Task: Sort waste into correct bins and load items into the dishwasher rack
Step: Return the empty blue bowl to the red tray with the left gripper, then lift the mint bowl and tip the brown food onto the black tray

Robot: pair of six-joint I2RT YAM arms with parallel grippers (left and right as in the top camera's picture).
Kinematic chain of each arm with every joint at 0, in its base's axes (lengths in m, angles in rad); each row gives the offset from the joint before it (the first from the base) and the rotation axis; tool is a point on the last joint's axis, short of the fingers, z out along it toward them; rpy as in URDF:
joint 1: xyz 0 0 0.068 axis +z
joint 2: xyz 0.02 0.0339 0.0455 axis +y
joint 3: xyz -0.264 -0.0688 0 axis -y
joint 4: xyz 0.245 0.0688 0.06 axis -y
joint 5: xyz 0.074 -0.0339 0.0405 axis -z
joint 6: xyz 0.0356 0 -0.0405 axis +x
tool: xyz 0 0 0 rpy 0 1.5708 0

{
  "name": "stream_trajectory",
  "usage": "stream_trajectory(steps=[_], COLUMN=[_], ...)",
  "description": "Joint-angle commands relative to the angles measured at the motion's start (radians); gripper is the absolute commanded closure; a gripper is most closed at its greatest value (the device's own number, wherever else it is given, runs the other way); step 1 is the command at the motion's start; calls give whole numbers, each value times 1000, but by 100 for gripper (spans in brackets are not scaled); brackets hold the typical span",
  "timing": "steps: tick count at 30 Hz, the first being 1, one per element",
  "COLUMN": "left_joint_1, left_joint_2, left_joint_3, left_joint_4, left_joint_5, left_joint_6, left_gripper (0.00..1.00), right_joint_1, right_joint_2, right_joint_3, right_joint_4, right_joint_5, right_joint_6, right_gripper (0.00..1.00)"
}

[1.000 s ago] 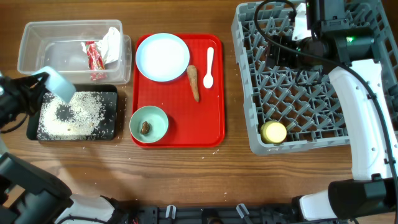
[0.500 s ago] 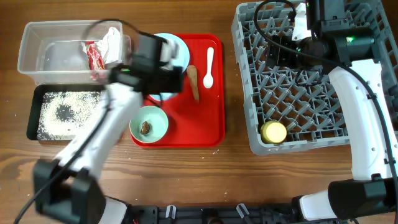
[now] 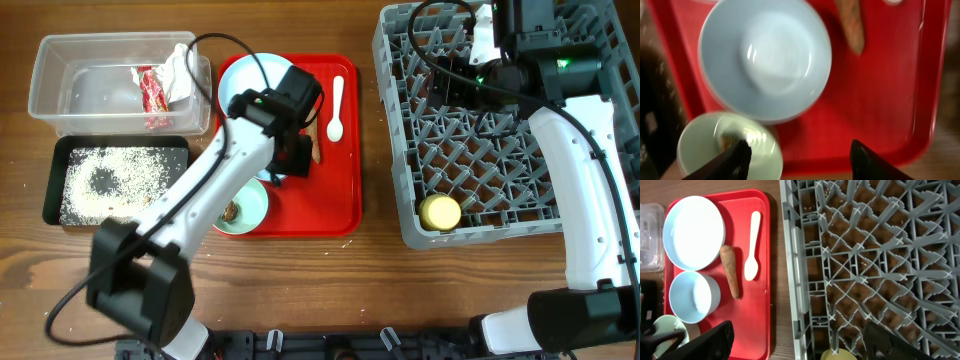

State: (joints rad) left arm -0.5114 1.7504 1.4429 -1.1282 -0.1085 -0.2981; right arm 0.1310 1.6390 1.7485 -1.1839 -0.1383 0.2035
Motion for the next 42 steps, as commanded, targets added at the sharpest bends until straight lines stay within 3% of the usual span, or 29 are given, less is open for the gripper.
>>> stream_trajectory(steps=[1, 4, 8, 12, 15, 18, 22, 26, 30, 32, 39, 42], left_joint_1=[5, 5, 5, 5, 6, 26, 199, 584, 974, 1092, 1284, 1307], left_joint_2=[-17, -17, -17, -17, -39, -140, -318, -378, -233, -109, 245, 274], left_joint_3=[-45, -201, -402, -454, -425, -257, -134, -134, -135, -135, -135, -135], left_joint_4=[-48, 39, 233, 302, 240, 97, 57, 86, 151, 163, 161, 163], left_joint_5=[-15, -8, -8, -9, -1, 11, 63, 395, 841, 1076, 1582, 1671], left_joint_6=[-111, -129, -130, -130, -156, -155, -119, 78, 274, 366, 404, 376], left_gripper=[36, 38, 53, 94, 96, 96, 96, 96, 96, 96, 96, 96], right_joint_1=[3, 3, 3, 3, 3, 3, 3, 3, 3, 3, 3, 3], right_joint_2=[7, 7, 7, 7, 7, 7, 7, 7, 7, 7, 7, 7], right_joint_3=[12, 12, 12, 12, 12, 12, 12, 12, 12, 12, 12, 12], right_joint_4=[3, 2, 2, 2, -2, 2, 2, 3, 17, 16, 16, 16], right_joint_5=[-12, -12, -12, -12, -13, -12, -13, -13, -13, -13, -13, -13], right_joint_6=[-18, -20, -20, -20, -21, -21, -20, -21, -20, -20, -19, -18], right_gripper=[16, 16, 16, 16, 16, 16, 16, 16, 16, 16, 16, 16])
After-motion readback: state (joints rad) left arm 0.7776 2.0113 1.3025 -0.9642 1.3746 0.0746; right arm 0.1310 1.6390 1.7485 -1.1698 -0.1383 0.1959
